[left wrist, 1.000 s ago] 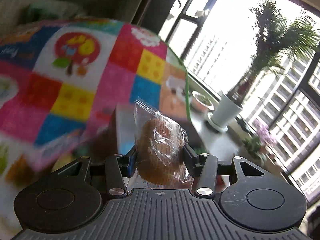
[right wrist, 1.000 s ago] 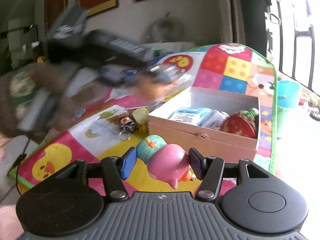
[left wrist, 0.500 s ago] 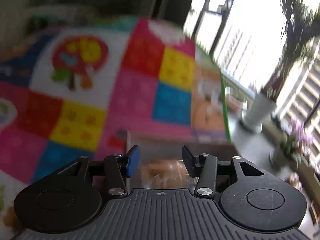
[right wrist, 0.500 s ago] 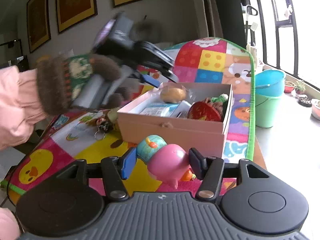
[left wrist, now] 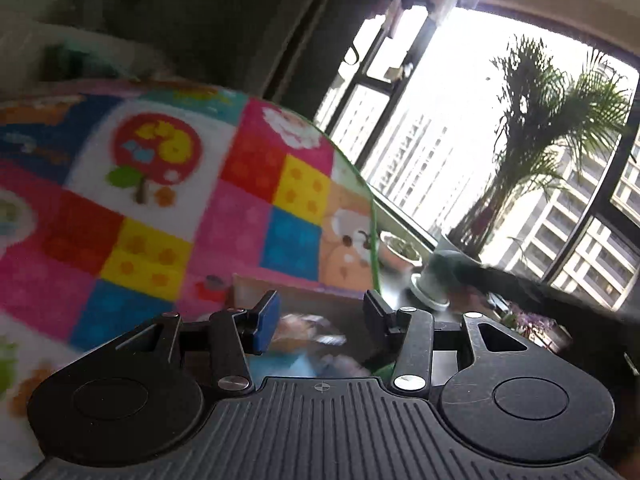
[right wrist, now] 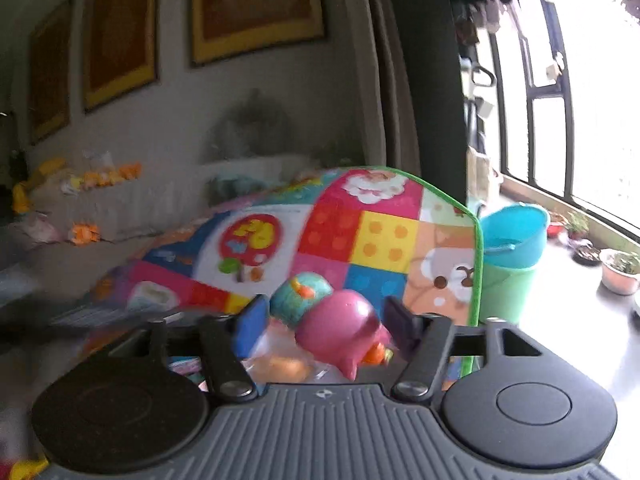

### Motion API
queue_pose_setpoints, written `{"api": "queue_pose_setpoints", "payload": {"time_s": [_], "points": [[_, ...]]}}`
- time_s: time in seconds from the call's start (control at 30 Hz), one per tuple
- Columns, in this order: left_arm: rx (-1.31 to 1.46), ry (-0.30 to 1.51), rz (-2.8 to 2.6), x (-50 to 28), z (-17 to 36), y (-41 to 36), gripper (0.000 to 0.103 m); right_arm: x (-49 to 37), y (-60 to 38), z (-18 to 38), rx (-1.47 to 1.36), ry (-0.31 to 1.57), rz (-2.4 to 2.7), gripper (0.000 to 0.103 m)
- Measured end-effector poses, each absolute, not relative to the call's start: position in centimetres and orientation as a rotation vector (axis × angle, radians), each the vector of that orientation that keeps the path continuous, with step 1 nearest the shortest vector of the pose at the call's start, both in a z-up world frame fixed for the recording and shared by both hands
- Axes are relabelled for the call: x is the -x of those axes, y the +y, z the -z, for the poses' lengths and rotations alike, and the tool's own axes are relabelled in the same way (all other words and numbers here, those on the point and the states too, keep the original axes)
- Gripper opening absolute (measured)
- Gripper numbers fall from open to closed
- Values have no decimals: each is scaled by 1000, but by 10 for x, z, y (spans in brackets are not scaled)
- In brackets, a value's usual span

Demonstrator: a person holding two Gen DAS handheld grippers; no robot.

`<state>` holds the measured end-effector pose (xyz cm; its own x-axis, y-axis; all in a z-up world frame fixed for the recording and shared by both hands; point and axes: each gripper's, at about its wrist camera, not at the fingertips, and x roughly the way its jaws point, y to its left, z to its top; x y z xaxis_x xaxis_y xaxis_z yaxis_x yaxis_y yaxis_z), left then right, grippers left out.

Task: Organize objects
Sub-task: 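Lower the bread bun into the box with the left gripper while the right places the pig, then grasp the pink Volcano snack packet with the left gripper and lift it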

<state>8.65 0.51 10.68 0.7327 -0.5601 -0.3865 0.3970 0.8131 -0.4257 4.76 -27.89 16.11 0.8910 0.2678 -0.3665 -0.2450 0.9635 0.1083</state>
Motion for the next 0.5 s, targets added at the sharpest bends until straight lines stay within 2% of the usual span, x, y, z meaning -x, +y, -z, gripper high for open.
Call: {"api": "queue_pose_setpoints", "payload": {"time_s": [0.1, 0.27, 0.43, 0.5], "points": [[302, 521, 486, -59, -95, 46, 50, -75, -278, -158, -82, 449, -195, 78], [287, 626, 400, -37, -56, 100, 50, -49, -274, -144, -123, 463, -211, 78], [330, 679, 389, -29, -25, 125, 50, 15, -241, -121, -27, 445, -306, 96], [304, 683, 425, -29, -23, 120, 50, 38, -223, -107, 29, 456, -355, 99]]}}
